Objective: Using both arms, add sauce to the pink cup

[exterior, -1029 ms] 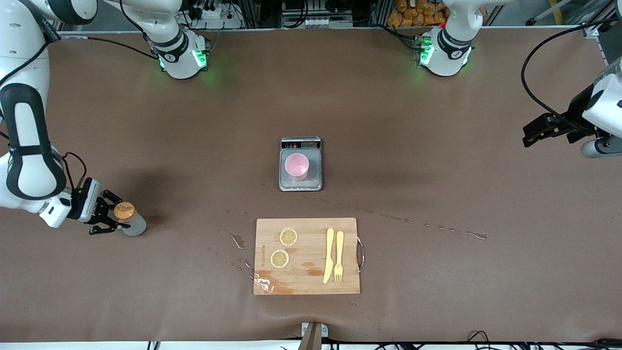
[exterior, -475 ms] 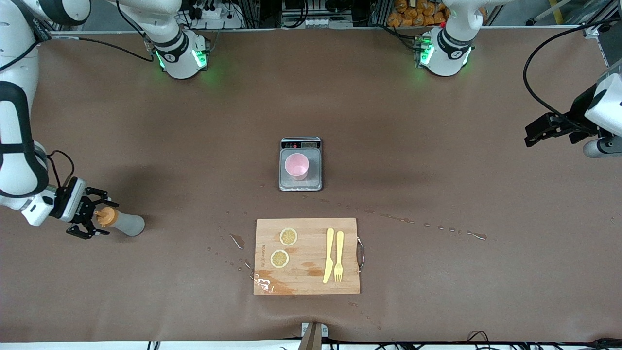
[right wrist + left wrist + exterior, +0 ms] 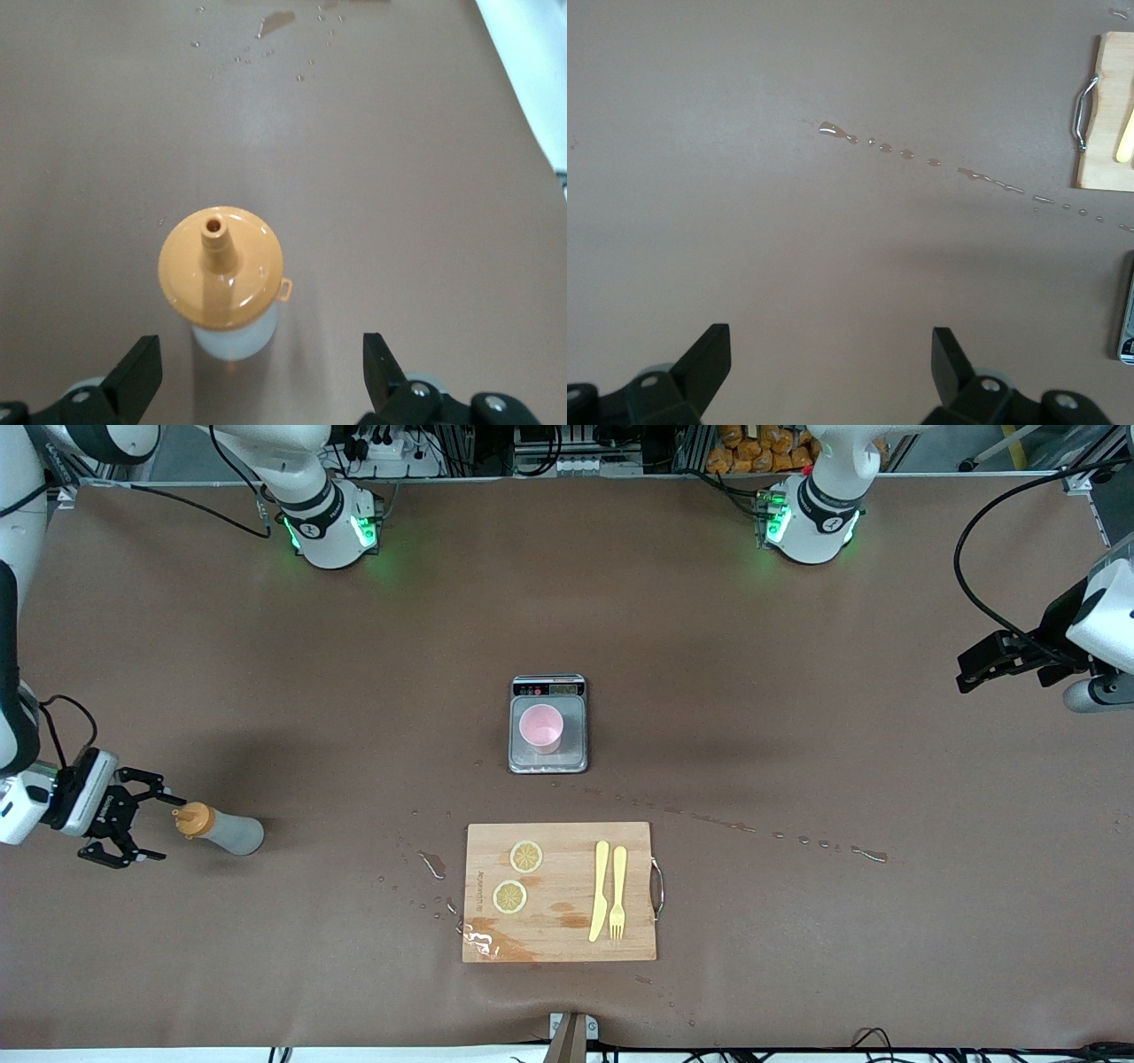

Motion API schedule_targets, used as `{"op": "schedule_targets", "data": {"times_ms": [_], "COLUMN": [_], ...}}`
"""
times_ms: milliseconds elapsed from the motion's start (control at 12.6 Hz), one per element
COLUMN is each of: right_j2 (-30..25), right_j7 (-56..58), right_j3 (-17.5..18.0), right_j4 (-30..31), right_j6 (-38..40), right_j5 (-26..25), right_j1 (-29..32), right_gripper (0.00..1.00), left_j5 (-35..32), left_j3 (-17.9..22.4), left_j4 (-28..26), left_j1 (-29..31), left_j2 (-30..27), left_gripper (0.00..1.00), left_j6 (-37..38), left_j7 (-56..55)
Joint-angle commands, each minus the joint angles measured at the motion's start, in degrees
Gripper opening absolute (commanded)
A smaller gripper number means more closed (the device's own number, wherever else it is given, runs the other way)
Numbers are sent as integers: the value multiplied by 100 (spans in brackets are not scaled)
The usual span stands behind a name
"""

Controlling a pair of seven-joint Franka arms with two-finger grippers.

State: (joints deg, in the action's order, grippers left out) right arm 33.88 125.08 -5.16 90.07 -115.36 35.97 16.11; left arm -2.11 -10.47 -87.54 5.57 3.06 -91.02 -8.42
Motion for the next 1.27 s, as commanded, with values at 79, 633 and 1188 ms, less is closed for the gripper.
{"op": "schedule_targets", "data": {"times_ms": [79, 633, 1188], "right_j2": [-714, -2182, -3246], "right_j7": [-1562, -6426, -10245], "right_j3": [50, 67, 23], "right_j4": [63, 98, 107], "right_j6": [250, 1611, 2447], "right_j5": [-993, -3033, -3518], "right_j1": [-143, -1100, -1585], "right_gripper": [100, 100, 100], "left_j5": [70, 70, 70], "left_j3": [10, 10, 10], "left_j4": [-53, -53, -53], "left_j1": [32, 32, 41], "left_j2": [-121, -121, -121], "left_gripper": [100, 100, 100], "left_j6": [40, 40, 40], "left_j7": [139, 139, 157]}}
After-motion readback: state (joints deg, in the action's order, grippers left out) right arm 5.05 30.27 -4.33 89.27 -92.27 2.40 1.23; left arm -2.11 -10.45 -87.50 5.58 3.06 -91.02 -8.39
